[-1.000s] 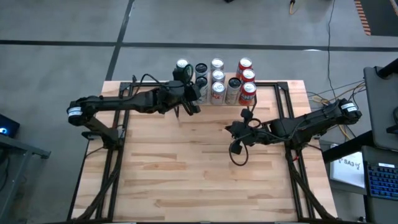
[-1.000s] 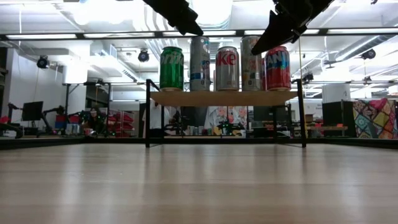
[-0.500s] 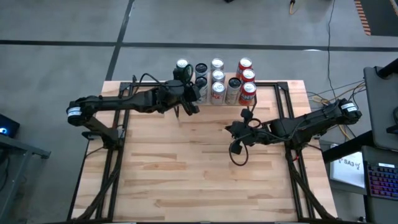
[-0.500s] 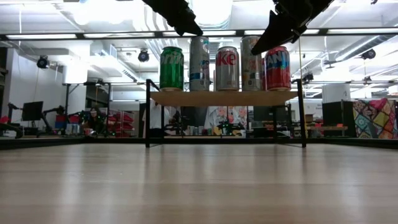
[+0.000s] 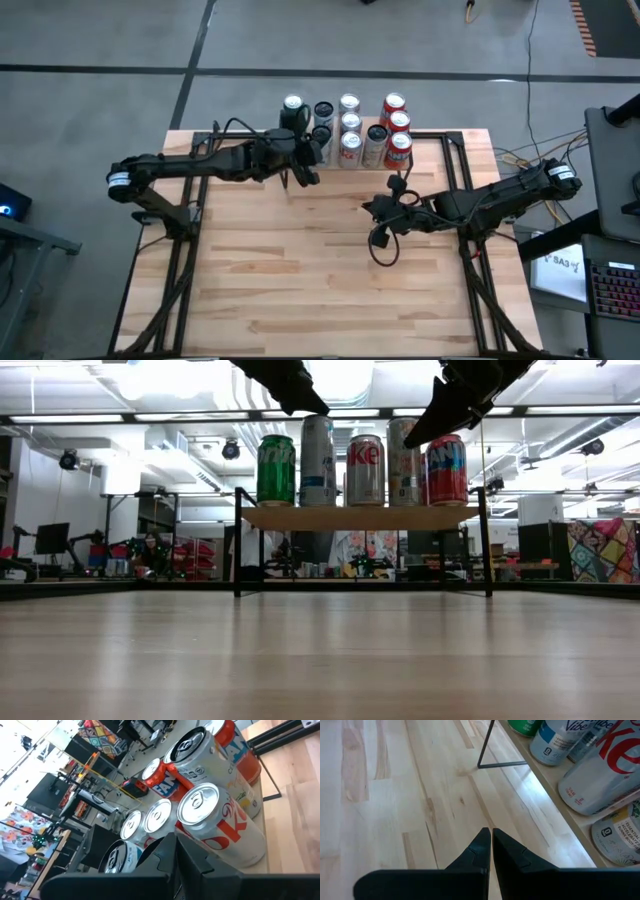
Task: Place canned beverage on shelf
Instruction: Adjust the soda cans on the shelf
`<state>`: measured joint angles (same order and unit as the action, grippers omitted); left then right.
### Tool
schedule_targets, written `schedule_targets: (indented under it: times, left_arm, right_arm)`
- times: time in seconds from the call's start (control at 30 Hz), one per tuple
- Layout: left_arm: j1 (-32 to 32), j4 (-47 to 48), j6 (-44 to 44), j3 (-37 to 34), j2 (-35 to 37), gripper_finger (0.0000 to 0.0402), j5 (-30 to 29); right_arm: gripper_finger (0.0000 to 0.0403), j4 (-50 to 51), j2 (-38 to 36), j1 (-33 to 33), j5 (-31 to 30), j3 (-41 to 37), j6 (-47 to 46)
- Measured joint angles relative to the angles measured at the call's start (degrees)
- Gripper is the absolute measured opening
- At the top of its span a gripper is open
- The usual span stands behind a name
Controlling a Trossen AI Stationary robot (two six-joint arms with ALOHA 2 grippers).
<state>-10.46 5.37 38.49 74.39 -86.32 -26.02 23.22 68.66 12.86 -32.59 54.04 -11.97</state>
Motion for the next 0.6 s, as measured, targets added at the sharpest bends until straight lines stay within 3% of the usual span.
schedule_targets:
  times: [0.6]
  left_arm:
    - [0.0, -1.2, -0.4, -0.2, 0.8, 0.0, -0.4]
  right_arm:
    - [0.0009, 0.0, 0.0, 0.0, 0.0, 0.0, 0.0]
